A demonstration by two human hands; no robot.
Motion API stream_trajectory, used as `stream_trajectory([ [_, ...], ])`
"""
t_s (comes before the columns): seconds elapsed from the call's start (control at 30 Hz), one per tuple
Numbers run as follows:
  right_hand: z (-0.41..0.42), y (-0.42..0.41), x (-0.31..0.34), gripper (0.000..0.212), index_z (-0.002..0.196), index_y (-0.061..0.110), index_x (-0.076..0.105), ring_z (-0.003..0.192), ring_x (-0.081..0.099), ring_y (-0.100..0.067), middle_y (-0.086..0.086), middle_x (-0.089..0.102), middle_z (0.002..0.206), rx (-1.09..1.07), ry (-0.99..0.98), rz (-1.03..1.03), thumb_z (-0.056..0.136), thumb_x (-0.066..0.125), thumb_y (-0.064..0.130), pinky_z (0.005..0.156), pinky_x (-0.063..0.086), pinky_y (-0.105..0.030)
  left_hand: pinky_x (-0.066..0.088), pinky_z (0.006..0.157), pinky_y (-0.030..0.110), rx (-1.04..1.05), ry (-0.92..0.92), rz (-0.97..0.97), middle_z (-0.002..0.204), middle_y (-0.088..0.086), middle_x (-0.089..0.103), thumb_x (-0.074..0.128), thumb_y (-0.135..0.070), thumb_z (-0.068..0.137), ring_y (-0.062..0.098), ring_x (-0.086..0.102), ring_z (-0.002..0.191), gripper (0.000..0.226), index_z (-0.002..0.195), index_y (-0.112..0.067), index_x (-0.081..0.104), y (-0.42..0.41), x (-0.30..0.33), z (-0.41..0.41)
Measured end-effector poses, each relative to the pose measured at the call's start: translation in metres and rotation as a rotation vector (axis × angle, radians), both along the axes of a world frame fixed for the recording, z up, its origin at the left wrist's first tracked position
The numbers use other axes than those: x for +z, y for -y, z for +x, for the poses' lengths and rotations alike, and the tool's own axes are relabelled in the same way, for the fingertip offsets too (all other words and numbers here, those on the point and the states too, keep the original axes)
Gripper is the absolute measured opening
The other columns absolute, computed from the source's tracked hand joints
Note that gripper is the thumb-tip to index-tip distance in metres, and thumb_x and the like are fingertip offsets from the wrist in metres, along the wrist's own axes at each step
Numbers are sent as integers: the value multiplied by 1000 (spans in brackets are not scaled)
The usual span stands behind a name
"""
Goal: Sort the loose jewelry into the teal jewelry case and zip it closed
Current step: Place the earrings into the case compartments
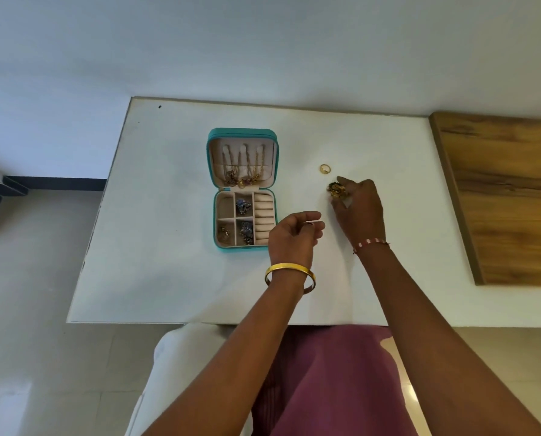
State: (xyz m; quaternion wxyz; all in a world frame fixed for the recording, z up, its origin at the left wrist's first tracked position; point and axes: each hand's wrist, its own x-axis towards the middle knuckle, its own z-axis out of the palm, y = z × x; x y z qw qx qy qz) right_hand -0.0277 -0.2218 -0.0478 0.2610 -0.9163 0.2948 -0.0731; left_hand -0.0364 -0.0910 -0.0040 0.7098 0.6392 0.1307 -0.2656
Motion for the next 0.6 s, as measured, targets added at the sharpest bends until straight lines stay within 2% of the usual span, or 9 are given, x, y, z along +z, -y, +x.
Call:
stream_trajectory([
  [0.13, -1, -5, -3, 32, 121, 7, 57, 104, 50, -34, -20, 49, 112, 59, -27, -89, 89, 53, 8, 84, 44, -38, 52, 79, 28, -7, 0, 34, 74, -1, 65, 48, 0, 87, 14, 61, 74, 25, 79, -19, 64, -1, -4, -2],
  [0.27, -21, -21, -4, 28, 115, 4, 61, 98, 52, -36, -22, 53, 103, 103, 13, -98, 88, 52, 3, 78, 44, -37, 52, 79, 29, -16, -16, 31, 75, 0, 66, 48, 0, 86, 14, 61, 75, 27, 78, -20, 64, -8, -7, -13],
  [0.43, -59, -55, -8, 25, 109, 4, 65, 85, 55, -35, -22, 55, 93, 145, 40, -65, 86, 56, 4, 69, 40, -29, 52, 75, 23, 5, -32, 36, 75, 1, 66, 48, 2, 87, 13, 62, 74, 28, 77, -20, 63, -23, -18, -33],
  [0.6, -73, -71, 0, 36, 121, 14, 59, 84, 51, -20, -11, 50, 96, 130, 4, 94, 85, 60, 8, 72, 33, -16, 55, 65, 15, 17, -24, 38, 77, 3, 65, 47, 4, 88, 9, 64, 68, 23, 87, -10, 65, -40, -31, -44],
])
